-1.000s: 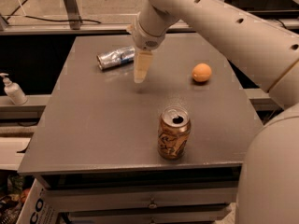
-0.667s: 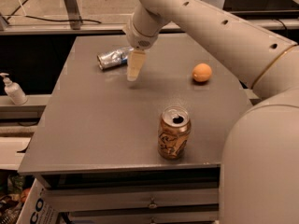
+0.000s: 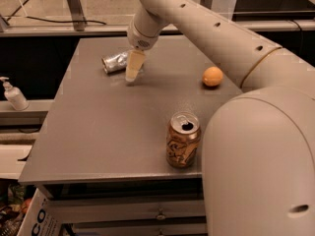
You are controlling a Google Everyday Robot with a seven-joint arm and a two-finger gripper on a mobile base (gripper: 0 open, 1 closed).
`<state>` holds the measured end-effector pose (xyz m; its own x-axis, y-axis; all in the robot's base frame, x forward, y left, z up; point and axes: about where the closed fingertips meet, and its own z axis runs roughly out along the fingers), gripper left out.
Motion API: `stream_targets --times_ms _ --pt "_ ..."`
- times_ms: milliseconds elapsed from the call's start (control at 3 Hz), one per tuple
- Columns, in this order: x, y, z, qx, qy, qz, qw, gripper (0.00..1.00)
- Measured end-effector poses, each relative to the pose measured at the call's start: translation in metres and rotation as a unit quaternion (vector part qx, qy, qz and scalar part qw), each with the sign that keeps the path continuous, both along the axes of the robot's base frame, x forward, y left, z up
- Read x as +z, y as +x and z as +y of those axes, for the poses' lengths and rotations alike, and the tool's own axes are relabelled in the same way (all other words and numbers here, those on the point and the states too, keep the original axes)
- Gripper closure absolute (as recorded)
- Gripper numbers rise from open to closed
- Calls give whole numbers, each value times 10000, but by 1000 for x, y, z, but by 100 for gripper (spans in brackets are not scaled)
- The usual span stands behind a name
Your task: Move redbull can near orange can
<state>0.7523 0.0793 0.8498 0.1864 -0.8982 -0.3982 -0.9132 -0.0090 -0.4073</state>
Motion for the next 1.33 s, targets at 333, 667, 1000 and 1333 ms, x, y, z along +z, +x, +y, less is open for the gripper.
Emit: stream_targets --times_ms 333,667,1000,1333 --pt "-3 9 4 -131 43 120 9998 0" --pt "-8 13 4 -233 63 257 9994 18" --pt "-10 14 1 -315 111 355 9988 41" --pt "-10 14 -4 -375 166 415 9983 64"
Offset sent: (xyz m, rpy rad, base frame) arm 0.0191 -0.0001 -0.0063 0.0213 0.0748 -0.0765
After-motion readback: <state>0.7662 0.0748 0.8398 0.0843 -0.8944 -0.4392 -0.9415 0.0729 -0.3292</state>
